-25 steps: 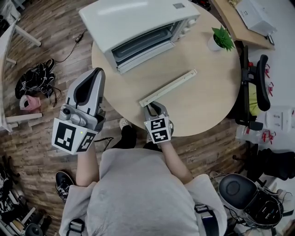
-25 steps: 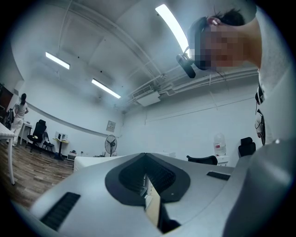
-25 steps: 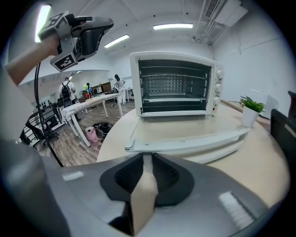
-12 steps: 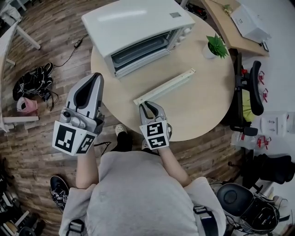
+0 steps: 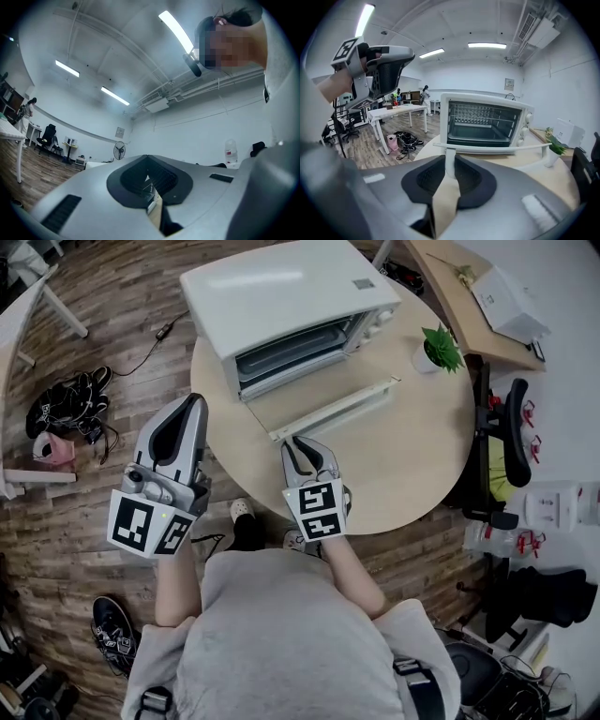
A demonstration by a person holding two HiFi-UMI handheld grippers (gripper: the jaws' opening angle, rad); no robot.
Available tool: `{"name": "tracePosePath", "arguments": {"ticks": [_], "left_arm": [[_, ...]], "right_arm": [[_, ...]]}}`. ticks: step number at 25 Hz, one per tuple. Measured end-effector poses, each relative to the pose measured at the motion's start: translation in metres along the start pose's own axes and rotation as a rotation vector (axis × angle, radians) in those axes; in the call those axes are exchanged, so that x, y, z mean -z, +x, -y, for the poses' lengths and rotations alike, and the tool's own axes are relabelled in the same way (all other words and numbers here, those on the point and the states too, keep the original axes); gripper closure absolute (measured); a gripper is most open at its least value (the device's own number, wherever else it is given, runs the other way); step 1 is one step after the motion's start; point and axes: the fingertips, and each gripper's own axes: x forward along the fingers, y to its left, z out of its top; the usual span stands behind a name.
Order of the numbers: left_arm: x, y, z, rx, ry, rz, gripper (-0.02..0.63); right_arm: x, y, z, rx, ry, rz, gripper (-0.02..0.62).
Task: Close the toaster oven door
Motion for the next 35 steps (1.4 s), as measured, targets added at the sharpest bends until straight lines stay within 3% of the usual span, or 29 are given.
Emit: {"name": "tracePosePath", "arguments": {"ticks": [35], "left_arm": [[-0.018,-0.048,-0.043,-0.13,-0.017,0.054,0.598]], "right_arm": [[-0.113,0.046,0.005,-0.037,-0.151,0.092,0.522]]}}
